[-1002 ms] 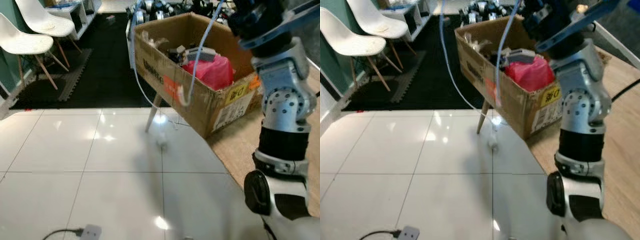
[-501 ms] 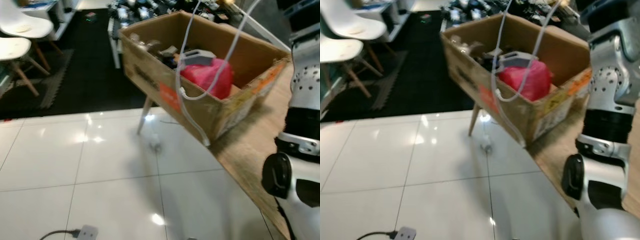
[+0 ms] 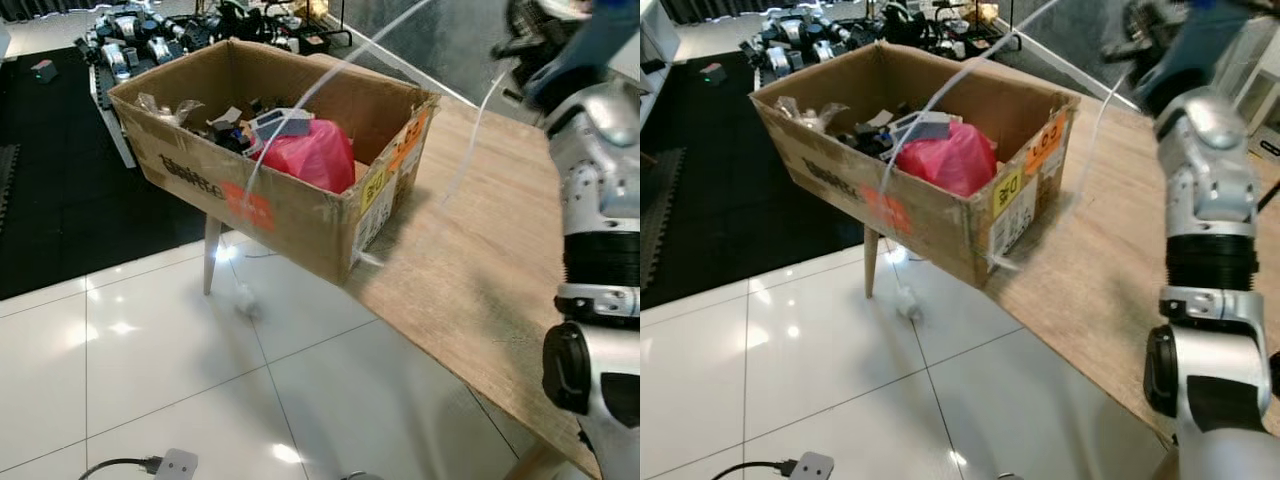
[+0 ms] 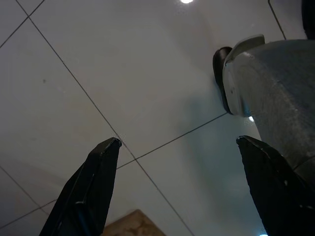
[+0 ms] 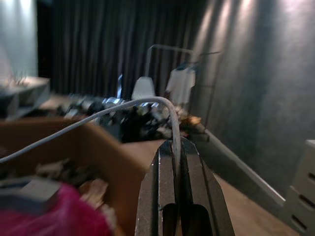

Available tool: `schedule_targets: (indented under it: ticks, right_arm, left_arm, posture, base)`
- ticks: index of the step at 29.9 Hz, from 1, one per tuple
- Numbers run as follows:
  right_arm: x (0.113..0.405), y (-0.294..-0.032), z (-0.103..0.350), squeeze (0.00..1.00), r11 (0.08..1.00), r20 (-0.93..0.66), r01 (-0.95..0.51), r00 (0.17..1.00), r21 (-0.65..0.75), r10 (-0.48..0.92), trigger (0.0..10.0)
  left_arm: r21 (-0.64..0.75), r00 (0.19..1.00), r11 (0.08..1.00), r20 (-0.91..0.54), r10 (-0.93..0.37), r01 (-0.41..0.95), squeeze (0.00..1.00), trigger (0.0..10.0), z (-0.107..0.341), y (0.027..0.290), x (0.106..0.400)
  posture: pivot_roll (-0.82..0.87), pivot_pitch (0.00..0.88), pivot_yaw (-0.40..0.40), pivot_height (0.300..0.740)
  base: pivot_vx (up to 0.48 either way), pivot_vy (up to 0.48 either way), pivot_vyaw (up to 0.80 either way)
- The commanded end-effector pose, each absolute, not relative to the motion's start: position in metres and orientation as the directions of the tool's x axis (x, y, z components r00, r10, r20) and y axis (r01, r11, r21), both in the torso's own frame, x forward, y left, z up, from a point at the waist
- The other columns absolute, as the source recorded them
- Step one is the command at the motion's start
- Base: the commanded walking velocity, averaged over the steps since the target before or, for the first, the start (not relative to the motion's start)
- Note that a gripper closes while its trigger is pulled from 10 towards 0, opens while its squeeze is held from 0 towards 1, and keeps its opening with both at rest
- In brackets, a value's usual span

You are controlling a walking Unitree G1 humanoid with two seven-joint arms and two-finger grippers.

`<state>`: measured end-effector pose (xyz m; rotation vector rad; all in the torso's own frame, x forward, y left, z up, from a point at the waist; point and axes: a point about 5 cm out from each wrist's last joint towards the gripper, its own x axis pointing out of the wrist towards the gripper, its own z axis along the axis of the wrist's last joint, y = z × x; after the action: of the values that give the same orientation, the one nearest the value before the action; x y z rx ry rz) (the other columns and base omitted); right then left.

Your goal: Picking trash to rubbish bin

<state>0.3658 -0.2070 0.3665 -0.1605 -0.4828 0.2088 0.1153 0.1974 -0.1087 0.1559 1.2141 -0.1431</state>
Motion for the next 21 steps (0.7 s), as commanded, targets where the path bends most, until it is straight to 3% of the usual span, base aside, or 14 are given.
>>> schedule_targets:
  ticks: [1,11,14,16,21]
  right_arm:
    - [0.37,-0.204,0.357,0.0,0.956,0.393,-0.178,0.882,-0.233,0.26,10.0]
    - [0.376,-0.197,0.386,0.0,0.943,0.493,-0.15,0.822,-0.297,0.286,10.0]
    - [0.371,-0.198,0.419,0.0,0.95,0.584,-0.141,0.761,-0.279,0.284,10.0]
    - [0.361,-0.2,0.455,0.0,0.956,0.681,-0.137,0.676,-0.26,0.282,10.0]
    - [0.353,-0.204,0.487,0.0,0.966,0.75,-0.112,0.612,-0.233,0.252,10.0]
  left_arm:
    - [-0.042,0.29,0.976,-0.951,-0.104,0.212,0.0,10.0,-0.115,0.176,0.1]
    - [-0.048,0.286,0.975,-0.952,-0.11,0.216,0.0,10.0,-0.116,0.174,0.098]
    - [-0.052,0.287,0.976,-0.951,-0.113,0.21,0.0,10.0,-0.116,0.173,0.098]
    - [-0.06,0.286,0.978,-0.951,-0.116,0.199,0.0,10.0,-0.116,0.171,0.096]
    - [-0.067,0.279,0.98,-0.953,-0.12,0.189,0.0,10.0,-0.117,0.17,0.092]
  posture:
    - [-0.04,0.097,0.031,0.74]
    - [-0.05,0.109,0.027,0.74]
    - [-0.04,0.116,0.013,0.74]
    - [-0.03,0.119,0.006,0.74]
    - [-0.02,0.129,-0.009,0.74]
  base:
    - [0.0,0.0,0.0]
    - [0.0,0.0,0.0]
    - [0.0,0.0,0.0]
    - [0.0,0.0,0.0]
    - [0.0,0.0,0.0]
